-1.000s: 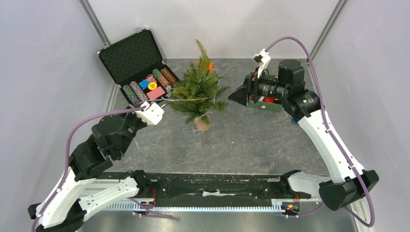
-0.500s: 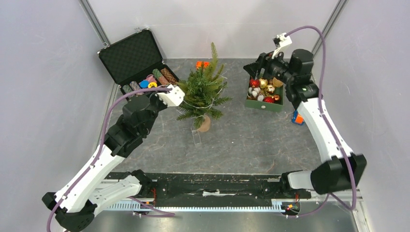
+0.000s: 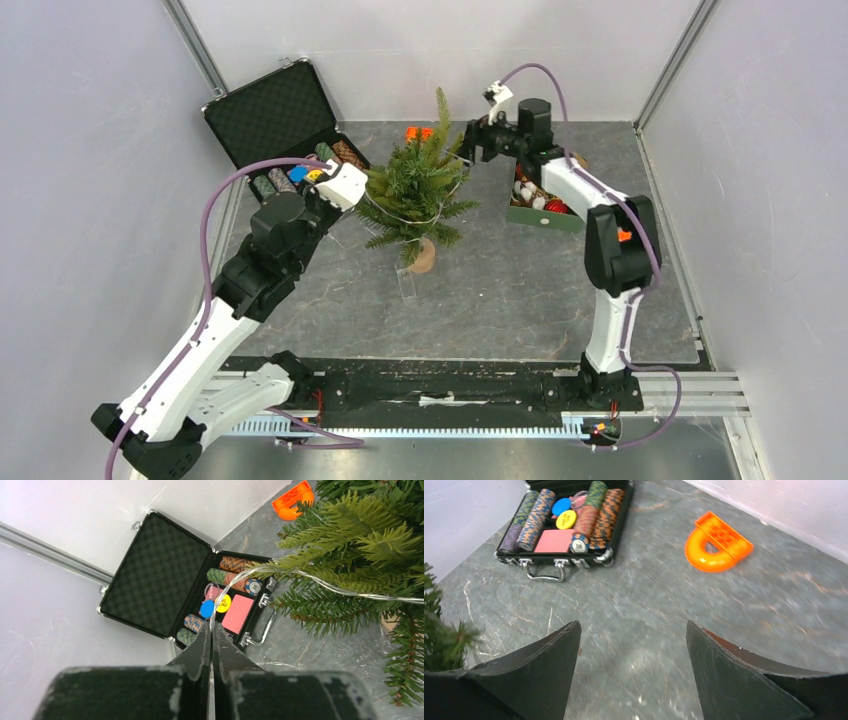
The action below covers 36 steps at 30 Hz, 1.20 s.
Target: Decorate the small christmas tree
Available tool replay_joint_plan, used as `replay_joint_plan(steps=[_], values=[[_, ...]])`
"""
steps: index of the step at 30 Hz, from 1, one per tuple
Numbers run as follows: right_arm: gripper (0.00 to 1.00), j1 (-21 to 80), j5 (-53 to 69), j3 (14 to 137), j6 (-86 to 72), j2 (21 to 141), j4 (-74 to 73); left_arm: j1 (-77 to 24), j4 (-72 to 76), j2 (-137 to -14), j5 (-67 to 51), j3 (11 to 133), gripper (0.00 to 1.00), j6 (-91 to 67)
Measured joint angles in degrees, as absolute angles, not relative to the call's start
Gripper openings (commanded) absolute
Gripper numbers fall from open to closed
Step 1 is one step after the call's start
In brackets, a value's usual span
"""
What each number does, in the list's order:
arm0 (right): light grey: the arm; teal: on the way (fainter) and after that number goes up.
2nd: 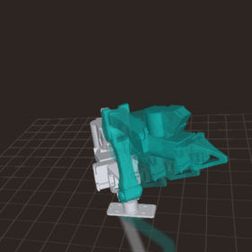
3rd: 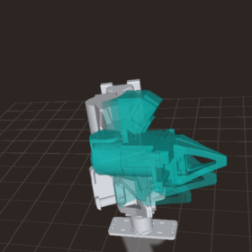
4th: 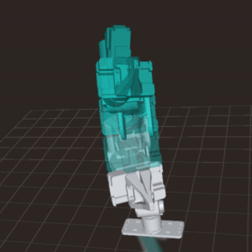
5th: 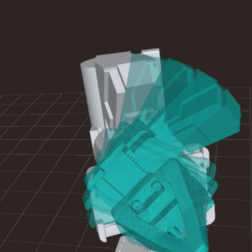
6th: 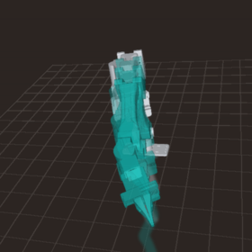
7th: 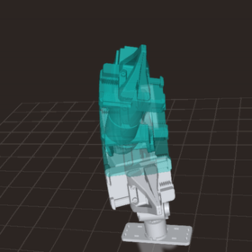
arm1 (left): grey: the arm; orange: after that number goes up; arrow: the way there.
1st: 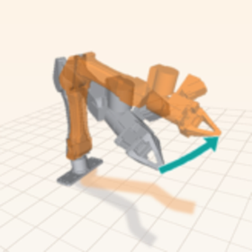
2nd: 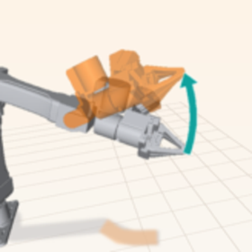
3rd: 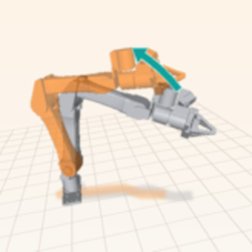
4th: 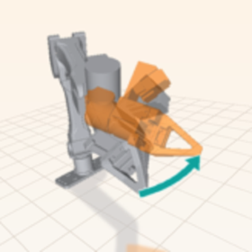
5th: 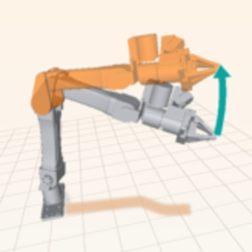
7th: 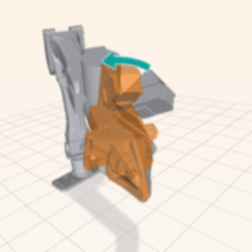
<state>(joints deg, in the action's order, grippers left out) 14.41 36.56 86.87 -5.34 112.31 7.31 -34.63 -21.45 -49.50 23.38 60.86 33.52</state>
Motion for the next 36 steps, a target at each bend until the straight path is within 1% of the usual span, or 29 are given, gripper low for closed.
replay_joint_plan(steps=[1, 4, 10, 13, 17, 19, 26, 27, 29, 30, 32, 33, 36], values=[[0.81, 15.4, 37.3, 89.0, -5.2, 114.5, 8.2, -34.5, -21.8, -49.5, 23.3, 60.9, 0.02, 32.9], [0.88, 18.4, 39.7, 93.4, -4.6, 119.4, 10.0, -34.2, -22.7, -49.5, 23.2, 61.1, 0.02, 31.4], [0.88, 23.7, 49.6, 101.6, -6.9, 130.9, 16.9, -34.1, -23.7, -50.2, 22.1, 62.3, 0.02, 29.7], [0.88, 24.5, 51.9, 102.8, -7.7, 135.1, 18.8, -34.1, -23.6, -50.3, 21.7, 62.3, 0.02, 28.9], [0.87, 25.5, 53.8, 102.8, -7.9, 137.7, 19.7, -34.1, -22.9, -51.0, 20.8, 62.3, 0.02, 28.3], [0.86, 26.4, 55.1, 102.0, -9.1, 138.1, 22.5, -34.1, -22.1, -51.9, 20.4, 62.3, 0.02, 28.3], [0.86, 28.1, 57.4, 100.7, -13.4, 138.3, 30.5, -32.8, -15.7, -57.4, 19.4, 62.3, 0.02, 29.5], [0.86, 28.1, 57.6, 100.3, -13.8, 138.3, 31.2, -32.2, -14.9, -58.3, 19.0, 62.3, 0.04, 29.5], [0.86, 28.1, 58.0, 99.7, -14.5, 138.3, 32.1, -29.4, -14.2, -60.2, 16.1, 62.3, 0.27, 29.1], [0.86, 28.0, 58.1, 99.2, -14.5, 138.3, 32.5, -27.5, -14.2, -60.7, 14.4, 62.3, 0.46, 28.5], [0.86, 27.7, 58.0, 98.1, -14.2, 138.0, 32.5, -23.9, -14.3, -60.8, 10.7, 62.0, 0.71, 27.1], [0.86, 27.5, 58.0, 97.2, -13.8, 137.8, 32.2, -22.5, -14.5, -60.5, 9.1, 61.8, 0.74, 26.2], [0.86, 27.4, 58.0, 96.0, -12.3, 137.4, 30.8, -20.8, -16.7, -58.6, 3.4, 61.7, 0.76, 24.0]])
